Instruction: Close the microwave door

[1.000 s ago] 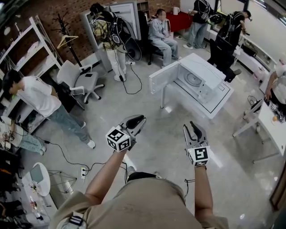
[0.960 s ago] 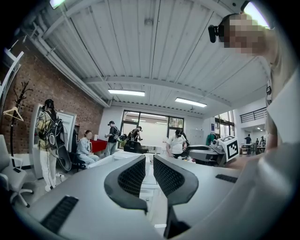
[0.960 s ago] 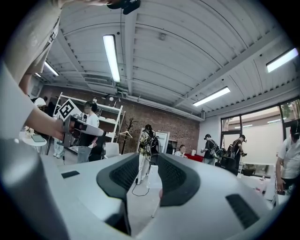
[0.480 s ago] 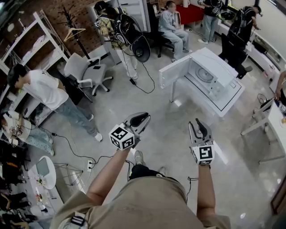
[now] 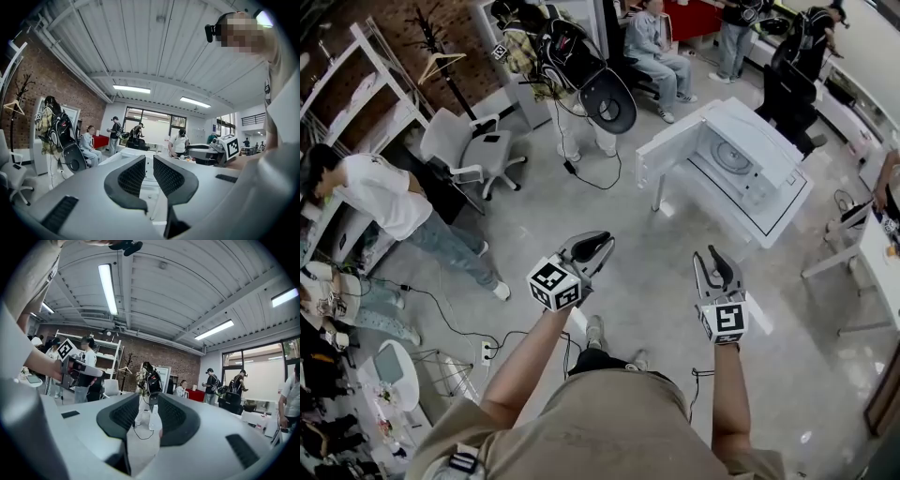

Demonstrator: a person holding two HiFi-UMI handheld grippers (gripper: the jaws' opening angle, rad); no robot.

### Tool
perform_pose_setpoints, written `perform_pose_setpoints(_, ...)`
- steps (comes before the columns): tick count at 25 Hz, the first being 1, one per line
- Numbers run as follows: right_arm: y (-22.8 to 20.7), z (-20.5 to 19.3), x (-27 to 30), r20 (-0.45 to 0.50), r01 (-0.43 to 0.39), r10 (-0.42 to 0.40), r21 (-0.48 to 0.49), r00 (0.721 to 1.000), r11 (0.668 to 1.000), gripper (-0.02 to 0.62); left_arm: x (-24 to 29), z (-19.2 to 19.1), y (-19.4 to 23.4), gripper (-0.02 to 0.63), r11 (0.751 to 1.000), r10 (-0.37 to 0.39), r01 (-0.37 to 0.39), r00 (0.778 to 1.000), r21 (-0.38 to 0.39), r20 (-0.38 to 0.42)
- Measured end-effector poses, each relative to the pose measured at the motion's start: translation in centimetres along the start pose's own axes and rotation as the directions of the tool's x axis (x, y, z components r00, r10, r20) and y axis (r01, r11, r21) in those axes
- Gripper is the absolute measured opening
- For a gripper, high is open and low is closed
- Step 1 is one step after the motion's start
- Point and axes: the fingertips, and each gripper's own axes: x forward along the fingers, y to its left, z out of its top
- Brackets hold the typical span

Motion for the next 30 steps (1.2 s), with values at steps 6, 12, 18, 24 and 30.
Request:
perform_pose_setpoints(6, 0.5, 0.5, 4.0, -0.022, 0.017, -0.017, -0.017, 1.000, 1.000, 0.129, 0.9, 1.0, 4.5, 0.040, 0.999, -0.039, 0.039, 0.999, 0.006, 0.001)
perform_pose_setpoints(12, 1.4, 1.7, 8.3, -0.028, 0.056, -0.057, -0.033, 0.998, 0.998, 0.129, 0.3, 2.3, 9.9, 0.040, 0.998, -0.063, 0.063, 0.998, 0.014, 0.013)
perform_pose_setpoints(18, 2.7, 1.9, 12.8, -0.043, 0.091, -0.093, -0.039, 0.995, 0.995, 0.129, 0.1, 2.9, 15.2, 0.040, 0.996, -0.092, 0.092, 0.996, 0.012, 0.020)
perform_pose_setpoints(24, 3.5, 1.6, 16.6, -0.048, 0.138, -0.140, -0.040, 0.989, 0.990, 0.129, 0.8, 2.9, 19.3, 0.040, 0.990, -0.138, 0.138, 0.990, 0.017, 0.012)
perform_pose_setpoints(30, 4.2, 1.1, 19.5, -0.046, 0.178, -0.179, -0.021, 0.983, 0.984, 0.129, 1.5, 3.3, 22.3, 0.040, 0.982, -0.187, 0.187, 0.982, 0.033, 0.010)
